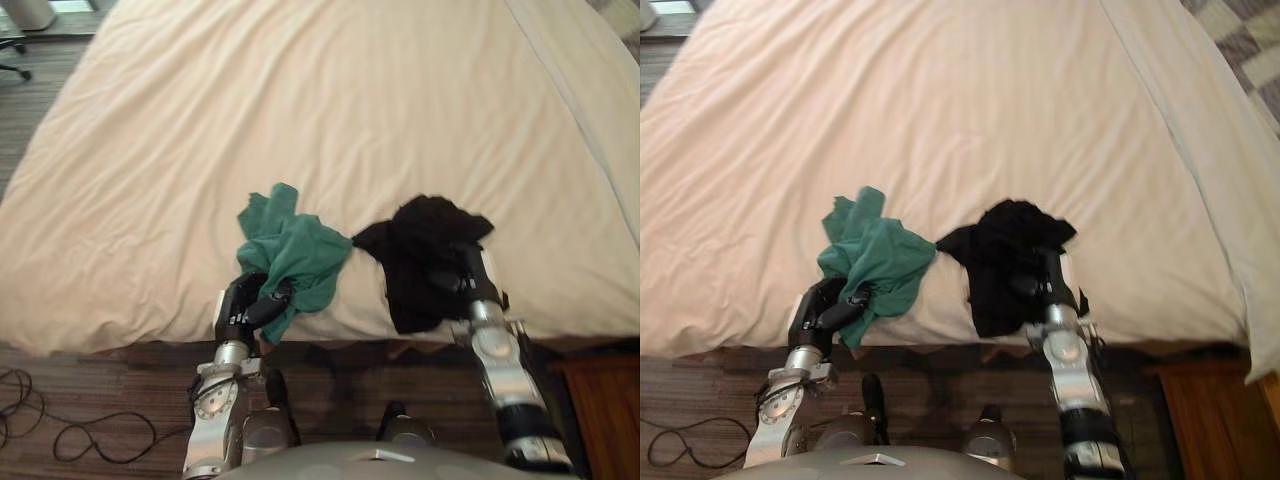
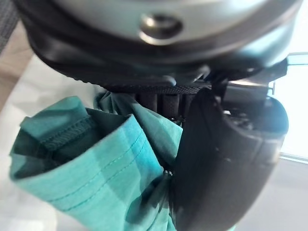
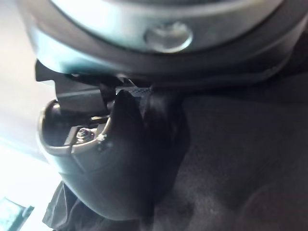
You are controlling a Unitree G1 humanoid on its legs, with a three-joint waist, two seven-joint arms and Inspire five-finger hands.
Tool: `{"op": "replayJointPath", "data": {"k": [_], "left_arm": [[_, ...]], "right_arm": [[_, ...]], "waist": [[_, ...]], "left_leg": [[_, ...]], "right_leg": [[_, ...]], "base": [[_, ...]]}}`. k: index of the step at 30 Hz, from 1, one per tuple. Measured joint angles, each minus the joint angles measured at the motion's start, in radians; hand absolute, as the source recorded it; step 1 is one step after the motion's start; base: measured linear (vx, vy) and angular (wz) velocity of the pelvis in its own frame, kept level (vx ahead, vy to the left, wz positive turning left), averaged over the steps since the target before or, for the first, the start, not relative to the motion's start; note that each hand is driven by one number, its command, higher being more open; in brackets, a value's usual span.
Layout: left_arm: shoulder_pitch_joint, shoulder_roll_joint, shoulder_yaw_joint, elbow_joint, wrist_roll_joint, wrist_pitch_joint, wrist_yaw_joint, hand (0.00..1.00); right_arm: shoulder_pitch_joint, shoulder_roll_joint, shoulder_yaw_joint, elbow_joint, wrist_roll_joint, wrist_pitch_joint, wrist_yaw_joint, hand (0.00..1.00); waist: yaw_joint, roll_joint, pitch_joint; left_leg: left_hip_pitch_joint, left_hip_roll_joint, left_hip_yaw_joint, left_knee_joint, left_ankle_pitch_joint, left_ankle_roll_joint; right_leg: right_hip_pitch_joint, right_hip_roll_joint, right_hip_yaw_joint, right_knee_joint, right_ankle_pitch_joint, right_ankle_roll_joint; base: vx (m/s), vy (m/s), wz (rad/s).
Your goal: Tidy up the quilt and then pick up the clothes from the bed and put them into the laundry hamper
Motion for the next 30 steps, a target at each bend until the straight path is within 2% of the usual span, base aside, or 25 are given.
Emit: {"op": "replayJointPath", "data": {"k": [1,2,3,5,7,8,9,10,11,12,16,17,18,19,20,21,22,23,24,25,26,27,28,29,30], "left_arm": [[0.011,0.001,0.003,0.016,-0.036,-0.001,-0.003,0.0],[0.019,0.008,0.017,0.033,-0.093,-0.001,0.002,0.0],[0.024,0.007,0.024,0.04,-0.115,-0.001,0.004,0.0],[0.042,0.002,0.04,0.053,-0.175,-0.001,0.015,0.0],[0.071,-0.006,0.029,0.056,-0.214,0.001,0.027,0.0],[0.094,-0.008,0.022,0.054,-0.224,0.003,0.028,0.0],[0.105,-0.01,0.021,0.051,-0.235,0.004,0.031,0.0],[0.12,-0.012,0.027,0.046,-0.262,0.005,0.036,0.0],[0.126,-0.012,0.029,0.046,-0.267,0.006,0.039,0.0],[0.155,-0.019,0.032,0.042,-0.293,0.008,0.041,0.0],[0.231,-0.021,0.029,-0.024,-0.299,0.009,0.052,0.0],[0.224,-0.017,0.029,-0.026,-0.299,0.009,0.052,0.0],[0.192,-0.008,0.026,-0.023,-0.298,0.012,0.056,0.0],[0.179,-0.005,0.026,-0.024,-0.298,0.012,0.057,0.0],[0.164,-0.005,0.024,-0.032,-0.287,0.009,0.055,0.0],[0.16,-0.011,0.019,-0.028,-0.282,0.011,0.055,0.0],[0.157,-0.009,0.008,-0.016,-0.281,0.013,0.053,0.0],[0.153,-0.007,-0.001,-0.001,-0.28,0.013,0.051,0.0],[0.145,-0.003,-0.012,0.041,-0.269,0.014,0.048,0.0],[0.139,0.002,-0.012,0.085,-0.242,0.026,0.048,0.0],[0.135,0.012,-0.011,0.099,-0.238,0.033,0.05,0.0],[0.16,0.012,-0.008,0.099,-0.236,0.048,0.053,0.0],[0.177,0.018,-0.003,0.094,-0.236,0.049,0.067,0.0],[0.176,0.023,-0.002,0.095,-0.236,0.051,0.077,0.0],[0.165,0.026,-0.02,0.095,-0.236,0.053,0.087,0.0]], "right_arm": [[0.081,0.013,0.0,-0.029,0.018,-0.002,0.001,0.0],[0.158,0.062,0.007,-0.049,0.074,-0.003,0.001,0.0],[0.169,0.085,0.01,-0.049,0.112,-0.005,0.001,0.0],[0.204,0.122,0.012,-0.069,0.232,-0.01,-0.001,0.0],[0.244,0.11,0.012,-0.113,0.298,-0.021,-0.006,0.0],[0.29,0.102,0.012,-0.141,0.332,-0.027,-0.02,0.0],[0.31,0.098,0.012,-0.155,0.351,-0.028,-0.025,0.0],[0.342,0.098,0.012,-0.185,0.372,-0.026,-0.039,0.0],[0.363,0.096,0.012,-0.204,0.389,-0.026,-0.045,0.0],[0.401,0.089,0.012,-0.224,0.414,-0.026,-0.058,0.0],[0.44,0.092,0.015,-0.254,0.433,-0.006,-0.066,0.0],[0.44,0.091,0.015,-0.254,0.433,0.001,-0.066,0.0],[0.449,0.09,0.015,-0.255,0.429,0.011,-0.066,0.0],[0.456,0.092,0.015,-0.255,0.428,0.012,-0.066,0.0],[0.471,0.096,0.015,-0.275,0.412,0.016,-0.064,0.0],[0.48,0.091,0.015,-0.285,0.383,0.014,-0.064,0.0],[0.481,0.093,0.014,-0.284,0.354,0.02,-0.064,0.0],[0.485,0.093,0.013,-0.282,0.343,0.022,-0.064,0.0],[0.49,0.095,0.013,-0.28,0.334,0.027,-0.064,0.0],[0.486,0.111,0.014,-0.266,0.308,0.036,-0.056,0.0],[0.485,0.128,0.018,-0.257,0.307,0.042,-0.047,0.0],[0.49,0.142,0.054,-0.262,0.306,0.055,-0.031,0.0],[0.49,0.153,0.114,-0.26,0.306,0.061,-0.004,0.0],[0.482,0.165,0.14,-0.25,0.306,0.069,0.01,0.0],[0.465,0.201,0.197,-0.243,0.31,0.072,0.034,0.0]], "waist": [[-0.004,-0.001,-0.01],[-0.005,-0.049,-0.03],[-0.005,-0.067,-0.037],[0.005,-0.084,-0.046],[0.001,-0.057,-0.045],[-0.002,-0.048,-0.047],[-0.005,-0.047,-0.048],[-0.022,-0.053,-0.046],[-0.027,-0.057,-0.049],[-0.025,-0.042,-0.048],[-0.016,-0.019,-0.048],[-0.015,-0.019,-0.049],[-0.02,-0.029,-0.054],[-0.02,-0.032,-0.056],[-0.013,-0.032,-0.062],[-0.018,-0.012,-0.063],[-0.022,-0.01,-0.063],[-0.022,-0.009,-0.063],[-0.022,-0.001,-0.064],[-0.023,0.0,-0.067],[-0.022,-0.009,-0.074],[-0.004,0.009,-0.076],[-0.009,0.016,-0.072],[-0.011,0.007,-0.075],[-0.022,0.009,-0.074]], "left_leg": [[-0.012,0.014,-0.051,0.0,0.005,0.0],[-0.032,0.002,-0.109,0.0,0.015,-0.011],[-0.039,-0.009,-0.124,-0.001,0.018,-0.016],[-0.073,-0.012,-0.171,-0.001,0.036,-0.035],[-0.096,-0.004,-0.224,0.0,0.06,-0.039],[-0.112,-0.008,-0.213,0.001,0.076,-0.021],[-0.124,-0.011,-0.167,0.003,0.059,0.03],[-0.163,0.02,0.02,0.07,0.013,0.115],[-0.179,0.048,0.129,0.113,-0.005,0.139],[-0.183,0.116,0.325,0.19,-0.013,0.153],[-0.193,0.129,0.371,0.211,-0.048,0.149],[-0.2,0.131,0.387,0.22,-0.085,0.157],[-0.217,0.137,0.458,0.255,-0.217,0.18],[-0.217,0.138,0.493,0.266,-0.249,0.178],[-0.238,0.161,0.551,0.313,-0.257,0.195],[-0.242,0.164,0.554,0.311,-0.22,0.182],[-0.249,0.128,0.517,0.294,-0.196,0.156],[-0.253,0.097,0.478,0.279,-0.195,0.155],[-0.25,0.042,0.41,0.235,-0.199,0.15],[-0.232,0.01,0.381,0.195,-0.226,0.113],[-0.237,0.008,0.376,0.215,-0.231,0.119],[-0.212,0.027,0.342,0.267,-0.226,0.136],[-0.204,0.007,0.276,0.257,-0.119,0.19],[-0.2,-0.016,0.25,0.254,-0.118,0.204],[-0.184,-0.076,0.175,0.214,-0.115,0.199]], "right_leg": [[-0.032,0.043,0.125,0.054,-0.062,-0.003],[-0.034,0.099,0.25,0.025,-0.12,-0.027],[-0.02,0.096,0.261,0.01,-0.142,-0.015],[0.02,0.094,0.212,-0.068,-0.174,0.049],[0.04,0.108,0.145,-0.071,-0.174,0.047],[0.061,0.103,0.08,-0.078,-0.174,0.046],[0.07,0.092,0.046,-0.084,-0.173,0.046],[0.088,0.081,-0.014,-0.104,-0.168,0.047],[0.098,0.077,-0.042,-0.108,-0.167,0.048],[0.126,0.081,-0.095,-0.101,-0.167,0.048],[0.143,0.068,-0.232,-0.005,-0.145,0.039],[0.151,0.067,-0.263,-0.004,-0.131,0.038],[0.185,0.062,-0.366,-0.025,-0.084,0.027],[0.2,0.057,-0.406,-0.04,-0.068,0.015],[0.223,0.053,-0.48,-0.047,-0.063,0.007],[0.243,0.071,-0.53,-0.037,-0.063,0.006],[0.263,0.054,-0.591,0.006,-0.061,0.003],[0.261,0.035,-0.614,0.048,-0.054,-0.008],[0.251,-0.006,-0.639,0.156,-0.013,-0.077],[0.228,-0.052,-0.635,0.243,0.077,-0.218],[0.214,-0.07,-0.629,0.283,0.13,-0.269],[0.193,-0.076,-0.568,0.374,0.235,-0.242],[0.147,-0.058,-0.43,0.462,0.113,-0.16],[0.117,-0.044,-0.361,0.487,0.049,-0.116],[0.043,0.012,-0.237,0.52,-0.039,-0.071]], "base": [[0.03,-0.18,1.41],[0.01,-0.175,1.38],[0.02,-0.196,1.03],[0.01,-0.16,0.6],[-0.03,-0.147,0.9],[-0.03,-0.082,1.12],[0.0,-0.04,1.27],[0.02,-0.008,1.09],[0.05,-0.033,1.4],[0.06,-0.017,1.15],[0.06,0.032,0.98],[0.14,0.085,1.79],[0.17,0.091,1.77],[0.19,0.119,2.22],[0.16,0.106,1.74],[0.19,0.128,2.07],[0.17,0.121,1.7],[0.18,0.202,1.89],[0.22,0.215,1.82],[0.19,0.185,1.73],[0.25,0.064,1.32],[0.36,0.017,1.08],[0.42,0.018,1.06],[0.39,0.018,1.59],[0.27,0.019,2.03]]}}
